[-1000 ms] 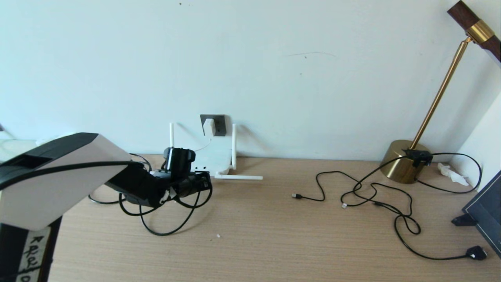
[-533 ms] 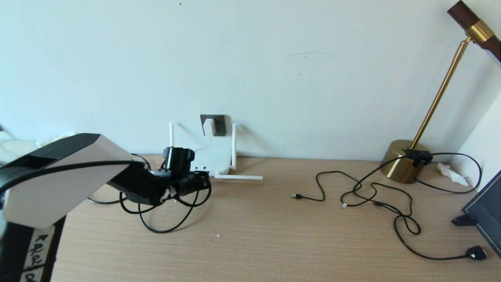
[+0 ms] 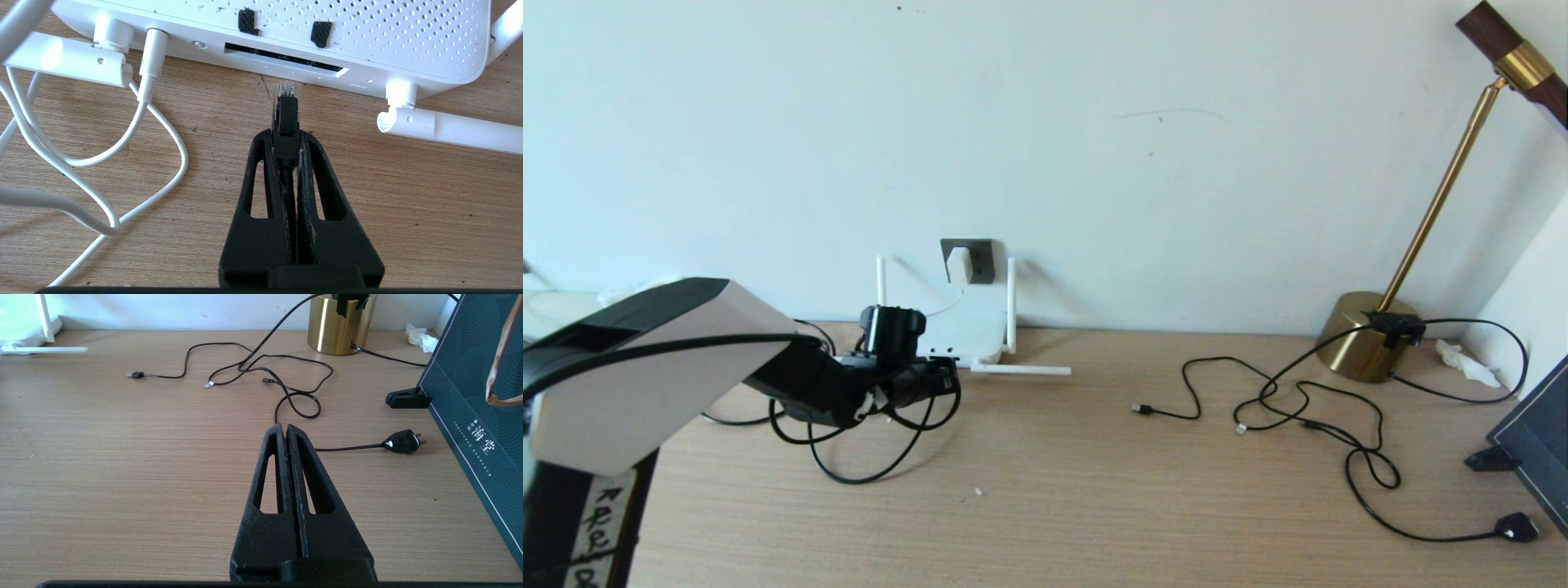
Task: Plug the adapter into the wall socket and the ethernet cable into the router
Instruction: Align cable and router interface
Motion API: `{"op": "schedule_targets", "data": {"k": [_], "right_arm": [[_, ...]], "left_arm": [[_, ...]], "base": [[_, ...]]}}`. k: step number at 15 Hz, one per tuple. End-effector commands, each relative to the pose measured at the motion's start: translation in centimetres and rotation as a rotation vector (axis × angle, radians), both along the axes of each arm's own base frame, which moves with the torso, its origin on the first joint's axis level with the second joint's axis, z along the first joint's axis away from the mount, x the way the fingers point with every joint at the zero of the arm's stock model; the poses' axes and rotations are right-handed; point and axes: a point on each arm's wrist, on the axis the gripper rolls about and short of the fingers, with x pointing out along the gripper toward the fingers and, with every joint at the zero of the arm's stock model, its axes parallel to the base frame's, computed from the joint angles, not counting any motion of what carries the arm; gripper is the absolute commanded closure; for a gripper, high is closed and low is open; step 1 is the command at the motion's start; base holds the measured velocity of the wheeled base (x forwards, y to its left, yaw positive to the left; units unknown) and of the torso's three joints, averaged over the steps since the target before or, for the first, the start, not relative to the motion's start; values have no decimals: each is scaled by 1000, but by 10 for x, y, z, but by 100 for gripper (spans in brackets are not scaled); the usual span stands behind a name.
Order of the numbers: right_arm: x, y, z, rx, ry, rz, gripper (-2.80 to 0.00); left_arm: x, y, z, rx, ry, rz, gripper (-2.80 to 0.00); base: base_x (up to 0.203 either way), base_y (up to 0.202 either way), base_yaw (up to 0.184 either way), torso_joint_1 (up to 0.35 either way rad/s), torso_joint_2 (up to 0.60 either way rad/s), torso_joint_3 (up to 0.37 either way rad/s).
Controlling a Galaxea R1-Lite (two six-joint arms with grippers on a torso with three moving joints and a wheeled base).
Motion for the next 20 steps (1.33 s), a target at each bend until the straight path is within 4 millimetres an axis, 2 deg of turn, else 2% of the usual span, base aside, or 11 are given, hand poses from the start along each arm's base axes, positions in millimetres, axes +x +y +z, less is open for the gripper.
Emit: {"op": "schedule_targets", "data": {"k": [1, 11, 20], "right_arm": [[0, 0, 0, 0, -1, 0, 0], [0, 0, 0, 0, 0, -1, 0], [0, 0, 0, 0, -1, 0, 0]], "left_arm": [[0, 0, 2, -2, -5, 2, 0], [-1, -3, 1, 4, -5, -9, 0], [-1, 2, 2, 29, -8, -13, 0]], "base": [[0, 0, 0, 0, 0, 0], [0, 0, 0, 0, 0, 0], [0, 0, 0, 0, 0, 0]]}}
